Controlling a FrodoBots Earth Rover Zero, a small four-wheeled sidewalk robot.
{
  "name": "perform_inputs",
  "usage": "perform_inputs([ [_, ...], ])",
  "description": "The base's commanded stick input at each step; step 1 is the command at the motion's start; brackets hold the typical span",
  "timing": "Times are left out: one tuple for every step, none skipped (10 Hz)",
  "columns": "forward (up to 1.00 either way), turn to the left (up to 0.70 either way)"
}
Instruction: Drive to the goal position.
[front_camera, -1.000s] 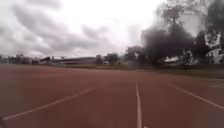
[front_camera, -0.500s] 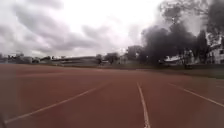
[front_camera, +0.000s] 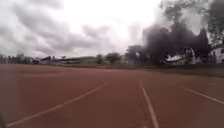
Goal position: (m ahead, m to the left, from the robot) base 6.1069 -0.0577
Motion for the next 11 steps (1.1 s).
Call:
perform_inputs([
  [0.7, 0.0],
  [0.7, 0.0],
  [0.7, 0.0],
  [0.7, 0.0],
  [0.7, 0.0],
  [0.7, 0.0],
  [0.7, 0.0],
  [0.7, 0.0],
  [0.7, 0.0],
  [0.7, 0.0],
  [0.7, 0.0],
])
